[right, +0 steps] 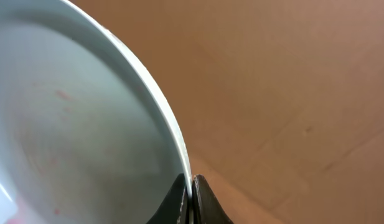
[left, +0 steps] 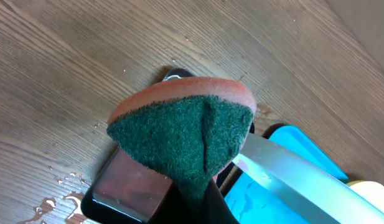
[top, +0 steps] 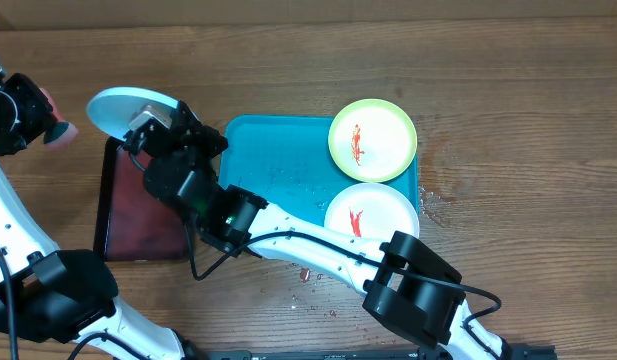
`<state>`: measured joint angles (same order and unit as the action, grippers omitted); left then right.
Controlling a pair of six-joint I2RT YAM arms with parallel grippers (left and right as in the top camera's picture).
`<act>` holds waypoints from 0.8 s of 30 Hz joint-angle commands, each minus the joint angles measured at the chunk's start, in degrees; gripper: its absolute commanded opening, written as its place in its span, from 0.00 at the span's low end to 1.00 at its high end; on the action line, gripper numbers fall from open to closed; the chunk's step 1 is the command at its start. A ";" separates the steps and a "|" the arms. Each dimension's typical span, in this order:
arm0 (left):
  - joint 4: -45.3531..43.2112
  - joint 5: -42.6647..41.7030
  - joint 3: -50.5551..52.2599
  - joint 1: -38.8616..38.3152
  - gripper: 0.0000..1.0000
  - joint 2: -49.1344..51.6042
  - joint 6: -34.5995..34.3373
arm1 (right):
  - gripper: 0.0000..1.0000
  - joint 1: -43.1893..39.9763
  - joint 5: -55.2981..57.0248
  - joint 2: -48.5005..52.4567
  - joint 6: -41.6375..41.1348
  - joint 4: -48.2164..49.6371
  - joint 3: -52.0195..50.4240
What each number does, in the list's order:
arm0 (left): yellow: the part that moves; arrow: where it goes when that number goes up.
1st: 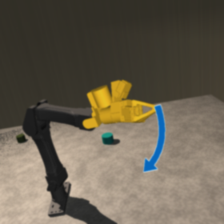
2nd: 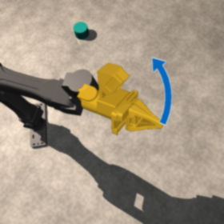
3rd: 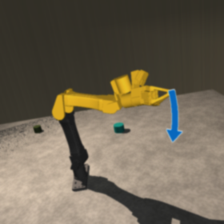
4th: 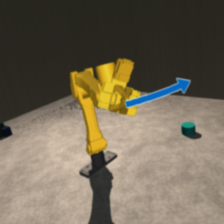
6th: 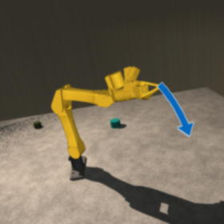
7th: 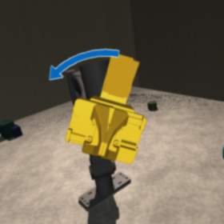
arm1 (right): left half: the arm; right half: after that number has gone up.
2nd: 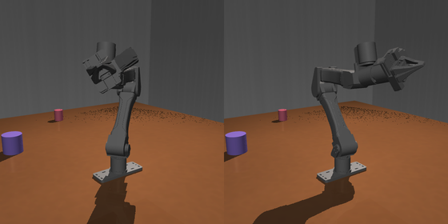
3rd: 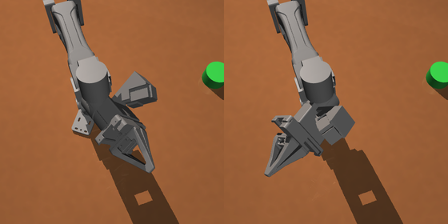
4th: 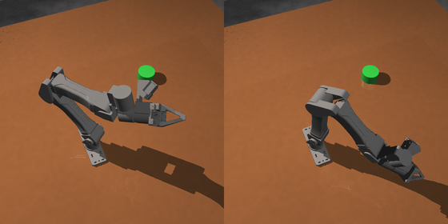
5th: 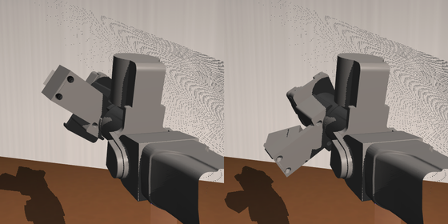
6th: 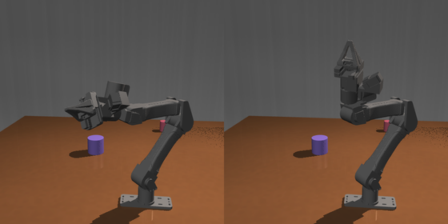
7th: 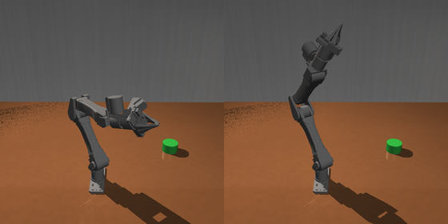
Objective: Clean dirty plates on tray and stack at the side
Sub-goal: 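Lift the white plate with right gripper and tilt it over black tray, then carry the white plate right and set it on the table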
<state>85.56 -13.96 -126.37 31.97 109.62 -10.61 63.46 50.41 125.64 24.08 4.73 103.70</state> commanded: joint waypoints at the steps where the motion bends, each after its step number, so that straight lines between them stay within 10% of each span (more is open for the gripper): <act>1: 0.37 -0.92 -0.61 -0.31 0.04 -0.87 -0.79 | 0.04 -0.26 1.16 -0.22 -8.61 -5.79 1.38; 10: 0.09 -0.87 1.64 -4.13 0.04 -0.87 1.18 | 0.04 -2.78 -0.81 -5.40 -30.62 -26.69 1.40; 24: -0.15 -0.50 1.66 -22.01 0.04 -0.87 6.16 | 0.04 -34.14 -47.04 -26.14 -53.51 -62.18 1.40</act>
<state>85.71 -13.91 -124.86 14.74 109.62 -6.17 37.08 19.49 104.16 -21.12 -53.60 103.94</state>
